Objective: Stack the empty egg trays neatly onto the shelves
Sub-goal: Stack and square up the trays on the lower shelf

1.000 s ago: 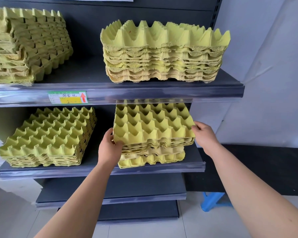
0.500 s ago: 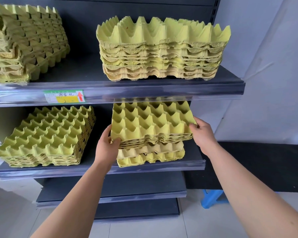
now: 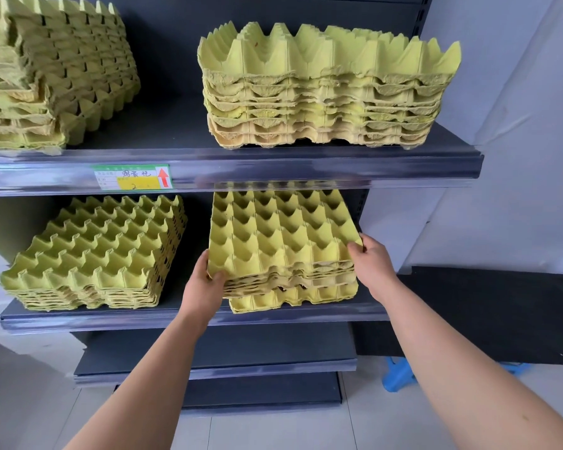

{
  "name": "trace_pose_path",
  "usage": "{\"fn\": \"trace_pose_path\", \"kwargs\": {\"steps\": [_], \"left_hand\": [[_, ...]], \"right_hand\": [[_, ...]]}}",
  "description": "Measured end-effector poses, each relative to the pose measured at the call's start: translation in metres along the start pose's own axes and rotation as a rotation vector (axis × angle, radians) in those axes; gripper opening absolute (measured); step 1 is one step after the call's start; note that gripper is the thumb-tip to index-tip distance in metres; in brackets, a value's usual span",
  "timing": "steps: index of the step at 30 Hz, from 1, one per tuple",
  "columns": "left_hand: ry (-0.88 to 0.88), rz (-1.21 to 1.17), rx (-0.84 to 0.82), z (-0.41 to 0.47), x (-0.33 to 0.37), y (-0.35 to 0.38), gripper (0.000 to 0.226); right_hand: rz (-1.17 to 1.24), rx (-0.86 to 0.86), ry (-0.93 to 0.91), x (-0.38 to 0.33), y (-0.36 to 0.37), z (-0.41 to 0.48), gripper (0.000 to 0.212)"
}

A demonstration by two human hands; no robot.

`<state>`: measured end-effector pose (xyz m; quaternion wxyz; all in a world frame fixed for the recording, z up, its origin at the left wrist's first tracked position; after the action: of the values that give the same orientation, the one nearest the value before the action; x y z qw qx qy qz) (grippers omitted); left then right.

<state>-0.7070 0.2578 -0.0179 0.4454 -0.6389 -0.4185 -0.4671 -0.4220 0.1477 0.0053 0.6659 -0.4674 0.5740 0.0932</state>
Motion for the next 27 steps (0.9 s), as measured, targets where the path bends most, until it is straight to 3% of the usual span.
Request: {"fn": "trace_pose_path", "kwargs": {"steps": [4,14,23,27], "left_hand": [[-0.015,-0.012,-0.032,-0.005,-0.001,0.005,0.062],[-0.088,-0.093,-0.041,0.006,-0.004,0.016,0.074],[-0.024,-0.167,-0.004,0.003,0.002,0.021,0.072],[-0.014,-0.104,-0.019,0.004,0.002,0.033,0.07]], "right_hand": [[-0.058,-0.041,0.039,0.0,0.002,-0.001,0.049],[0.074,-0.209,0.149,0.025,0.007,0.017,0.05],[0.132,-0.055,0.098,0.02,-0.005,0.019,0.042],[0.079,-0.116,0.159,0.032,-0.008,0.024,0.047]]}}
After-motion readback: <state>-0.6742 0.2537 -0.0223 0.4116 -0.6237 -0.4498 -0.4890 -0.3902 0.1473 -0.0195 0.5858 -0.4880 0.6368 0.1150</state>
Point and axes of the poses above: each hand's wrist, its own z-axis towards the middle knuckle, its own y-axis out of the palm, x = y × z, the point moved 2 cm from there along z, towards the middle knuckle, and after that the axes turned 7 degrees about -z, right-handed, at the moved point
